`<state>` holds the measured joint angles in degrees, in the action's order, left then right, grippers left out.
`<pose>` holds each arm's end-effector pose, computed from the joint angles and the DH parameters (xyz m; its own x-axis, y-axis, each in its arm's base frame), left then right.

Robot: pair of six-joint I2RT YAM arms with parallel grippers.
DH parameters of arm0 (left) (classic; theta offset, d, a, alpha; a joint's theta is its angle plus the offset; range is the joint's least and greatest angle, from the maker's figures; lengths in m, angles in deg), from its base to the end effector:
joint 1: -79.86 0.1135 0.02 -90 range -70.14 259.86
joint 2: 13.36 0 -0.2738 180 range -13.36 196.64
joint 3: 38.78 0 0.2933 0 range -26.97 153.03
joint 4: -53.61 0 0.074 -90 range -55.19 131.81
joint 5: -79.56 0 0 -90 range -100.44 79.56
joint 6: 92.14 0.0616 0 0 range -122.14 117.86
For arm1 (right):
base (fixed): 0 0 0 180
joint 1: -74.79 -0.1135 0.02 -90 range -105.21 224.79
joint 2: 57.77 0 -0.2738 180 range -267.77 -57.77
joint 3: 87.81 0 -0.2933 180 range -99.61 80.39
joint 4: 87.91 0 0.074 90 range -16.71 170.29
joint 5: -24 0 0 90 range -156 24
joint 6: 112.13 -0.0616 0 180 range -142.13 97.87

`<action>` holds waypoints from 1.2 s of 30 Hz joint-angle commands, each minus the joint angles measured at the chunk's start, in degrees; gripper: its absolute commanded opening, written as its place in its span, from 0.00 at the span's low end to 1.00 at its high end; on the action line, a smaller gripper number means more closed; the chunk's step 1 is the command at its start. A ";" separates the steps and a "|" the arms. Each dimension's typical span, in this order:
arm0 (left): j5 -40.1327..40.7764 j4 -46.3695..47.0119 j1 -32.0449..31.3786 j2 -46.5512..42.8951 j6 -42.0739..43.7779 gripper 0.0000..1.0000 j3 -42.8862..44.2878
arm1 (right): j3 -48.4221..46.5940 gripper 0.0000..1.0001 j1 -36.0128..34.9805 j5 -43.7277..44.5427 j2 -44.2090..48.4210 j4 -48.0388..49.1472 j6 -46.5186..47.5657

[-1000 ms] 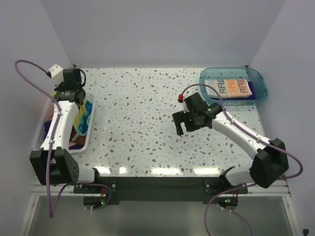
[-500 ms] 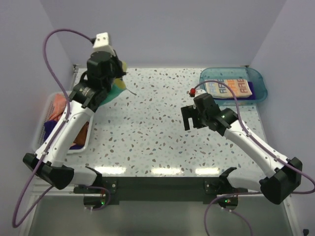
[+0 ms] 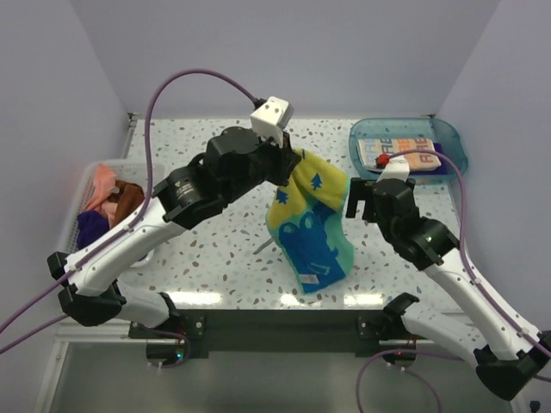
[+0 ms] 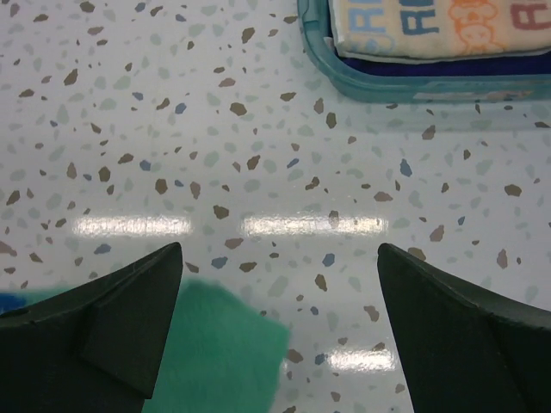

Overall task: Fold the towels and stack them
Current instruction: Move the towel to the center of the board, then flatten out the crumpled towel

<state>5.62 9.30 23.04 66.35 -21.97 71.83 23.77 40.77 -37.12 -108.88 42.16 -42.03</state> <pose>0.2071 -0.2856 0.5026 -0.3423 -0.0722 -0.9368 0.5750 0.7724 -0.2696 0.2121 0.1073 0.3449 -0.4721 0.0409 -0.8806 0.0085 0.9991 0.0419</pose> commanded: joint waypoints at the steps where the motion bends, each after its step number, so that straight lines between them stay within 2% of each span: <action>1: 4.38 -0.63 0.39 -0.34 1.46 0.15 0.79 | 1.77 0.99 -0.08 5.66 2.77 4.72 -1.20; 5: 8.56 -0.97 3.89 3.78 3.14 0.20 -0.45 | 2.48 0.99 -0.08 4.69 1.72 4.82 -0.40; 9: 5.57 6.03 10.40 9.75 2.96 0.23 -7.72 | 3.53 0.98 -0.08 1.71 -1.61 5.34 0.12; 12: 7.93 11.57 14.36 16.59 4.54 0.30 -11.17 | 4.59 0.98 -0.17 -2.06 -4.59 5.52 0.12; 13: 10.55 12.38 15.24 18.89 4.98 0.40 -10.83 | 5.02 0.98 -0.08 -4.17 -5.39 5.52 0.30; 15: 12.76 13.26 17.43 26.24 7.00 0.50 -7.25 | 5.29 0.98 -0.08 -6.11 -7.93 5.87 0.74; 19: 13.65 10.81 19.11 33.23 8.59 0.67 2.78 | 4.68 0.95 -0.08 -14.71 -12.60 5.96 2.14; 20: 13.22 10.11 19.11 33.06 8.06 0.70 4.36 | 4.59 0.93 -0.08 -18.47 -13.39 6.05 2.49; 22: 11.55 10.01 19.11 29.65 6.14 0.82 2.72 | 5.11 0.90 -0.17 -22.01 -16.10 6.84 2.59; 24: 11.19 11.59 19.11 24.05 4.90 0.90 -3.77 | 5.64 0.85 -0.17 -27.02 -18.39 8.50 2.67; 25: 11.11 11.94 19.03 22.18 3.59 0.91 -6.23 | 5.56 0.83 -0.17 -28.00 -19.45 8.95 2.59; 29: 8.30 9.41 19.02 12.35 -3.00 0.89 -21.32 | 3.37 0.70 -0.17 -30.54 -25.86 11.75 2.76; 30: 5.94 9.40 18.94 10.75 -4.23 0.86 -24.42 | 1.79 0.63 -0.26 -31.25 -27.01 12.20 2.85; 31: 4.70 9.22 18.68 9.17 -7.12 0.84 -30.19 | 0.91 0.60 -0.17 -31.69 -28.50 12.72 3.11; 33: 1.72 9.05 18.06 4.96 -9.25 0.80 -35.67 | -1.81 0.52 -0.17 -32.05 -32.79 13.69 3.55; 34: 1.61 8.96 16.84 3.81 -11.17 0.78 -38.13 | -2.61 0.45 -0.17 -32.14 -34.13 14.04 3.64; 36: 1.61 7.91 15.34 1.26 -13.29 0.74 -43.86 | -5.15 0.40 -0.17 -33.18 -38.33 15.27 3.73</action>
<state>10.58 19.44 40.68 69.23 -28.75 34.48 23.66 40.66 -67.26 -143.61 52.69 -38.99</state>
